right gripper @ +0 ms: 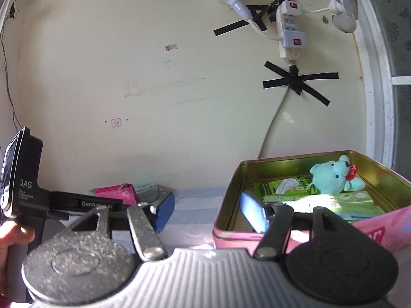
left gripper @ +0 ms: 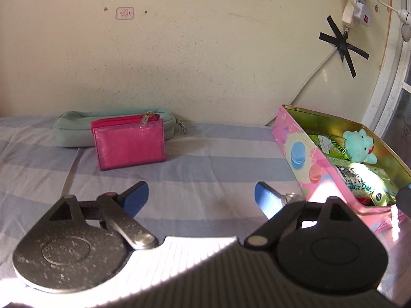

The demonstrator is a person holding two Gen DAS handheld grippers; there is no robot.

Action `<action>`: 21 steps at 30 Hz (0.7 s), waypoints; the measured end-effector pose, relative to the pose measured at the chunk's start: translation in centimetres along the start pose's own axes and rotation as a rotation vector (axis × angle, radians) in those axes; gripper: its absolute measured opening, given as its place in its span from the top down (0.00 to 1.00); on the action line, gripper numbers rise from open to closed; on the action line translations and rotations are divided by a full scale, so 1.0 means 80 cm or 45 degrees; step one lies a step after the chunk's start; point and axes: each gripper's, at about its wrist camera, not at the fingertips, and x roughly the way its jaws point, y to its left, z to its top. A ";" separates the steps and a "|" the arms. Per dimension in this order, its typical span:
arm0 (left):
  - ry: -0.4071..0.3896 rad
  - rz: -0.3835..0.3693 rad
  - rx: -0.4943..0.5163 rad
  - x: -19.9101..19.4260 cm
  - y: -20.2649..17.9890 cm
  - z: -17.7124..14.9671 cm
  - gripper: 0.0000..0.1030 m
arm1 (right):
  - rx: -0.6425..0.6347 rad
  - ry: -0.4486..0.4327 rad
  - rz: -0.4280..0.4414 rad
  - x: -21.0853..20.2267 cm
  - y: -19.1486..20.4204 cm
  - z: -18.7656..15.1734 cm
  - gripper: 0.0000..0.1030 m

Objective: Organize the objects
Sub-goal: 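Withdraw the right gripper from the tin toward the pink purse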

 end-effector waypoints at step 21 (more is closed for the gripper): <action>-0.034 0.105 0.138 0.006 0.008 -0.050 0.11 | 0.013 0.153 -0.166 0.014 -0.001 -0.058 0.42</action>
